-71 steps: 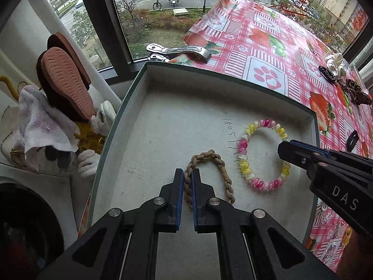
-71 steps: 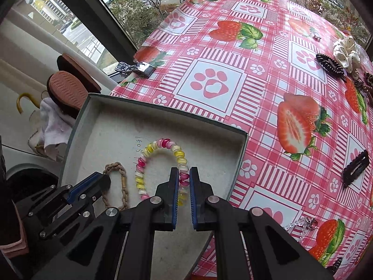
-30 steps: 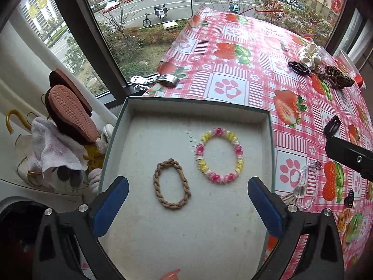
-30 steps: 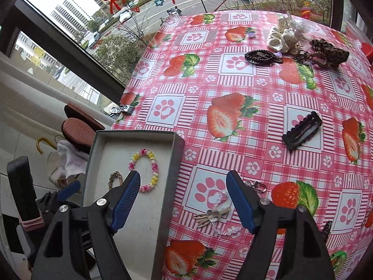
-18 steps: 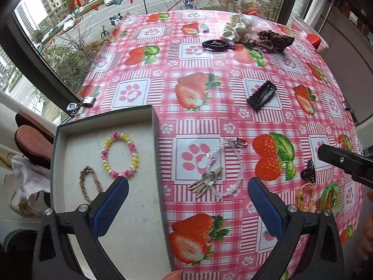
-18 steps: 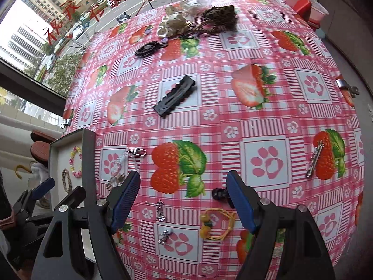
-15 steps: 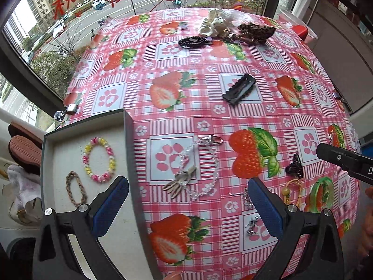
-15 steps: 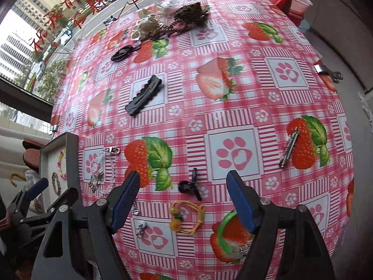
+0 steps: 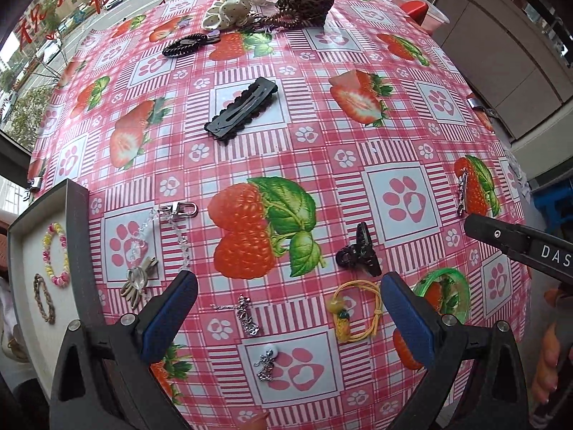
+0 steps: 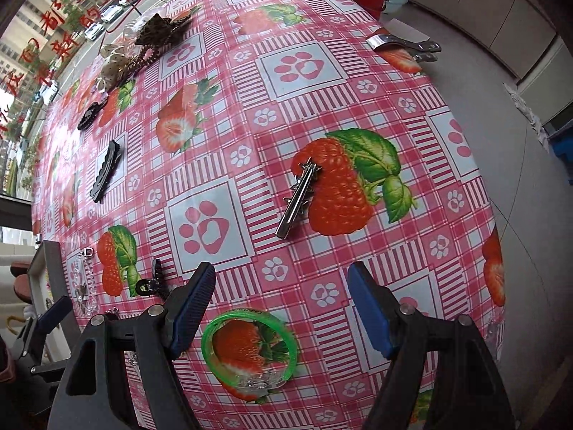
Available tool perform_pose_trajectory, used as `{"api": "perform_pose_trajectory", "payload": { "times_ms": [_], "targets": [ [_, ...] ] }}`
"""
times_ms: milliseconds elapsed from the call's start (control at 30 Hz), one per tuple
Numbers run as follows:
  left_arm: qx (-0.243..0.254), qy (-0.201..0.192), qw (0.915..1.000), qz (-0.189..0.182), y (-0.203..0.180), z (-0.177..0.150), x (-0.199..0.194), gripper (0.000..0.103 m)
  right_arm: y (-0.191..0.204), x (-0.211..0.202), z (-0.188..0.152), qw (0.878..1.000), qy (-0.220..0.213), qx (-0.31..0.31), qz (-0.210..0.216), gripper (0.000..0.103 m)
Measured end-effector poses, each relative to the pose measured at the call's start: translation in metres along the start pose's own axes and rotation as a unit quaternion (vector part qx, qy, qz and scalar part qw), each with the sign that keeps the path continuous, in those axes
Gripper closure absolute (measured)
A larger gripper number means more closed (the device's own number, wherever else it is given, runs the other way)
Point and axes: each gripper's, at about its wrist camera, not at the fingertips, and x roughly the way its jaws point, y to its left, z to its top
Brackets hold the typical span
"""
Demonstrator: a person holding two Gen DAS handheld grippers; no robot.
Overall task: Organize jewelry
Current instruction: 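Grasp the black claw clip with the left gripper while the right grasps the silver hair clip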
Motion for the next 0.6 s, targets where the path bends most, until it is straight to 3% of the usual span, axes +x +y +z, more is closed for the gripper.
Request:
{"api": "perform_pose_trajectory", "payload": {
  "times_ms": [433, 467, 567, 600],
  "targets": [
    [0.005, 0.026, 0.9996, -0.005, -0.029, 0.011, 0.035, 0.0, -0.014, 0.016, 0.017, 1.0, 0.008, 0.008, 0.006, 0.024],
    [0.008, 0.028, 0.9996, -0.001, -0.032, 0.012, 0.037, 0.006, -0.013, 0.018, 0.018, 1.0, 0.008, 0.006, 0.007, 0.024],
    [0.013, 0.033, 0.9994, 0.002, -0.037, 0.014, 0.043, 0.007, -0.008, 0.024, 0.021, 1.0, 0.011, 0.0, 0.008, 0.026],
    [0.014, 0.034, 0.9993, 0.002, -0.039, 0.014, 0.044, 0.009, -0.006, 0.026, 0.022, 1.0, 0.012, -0.002, 0.006, 0.03]
  ]
}}
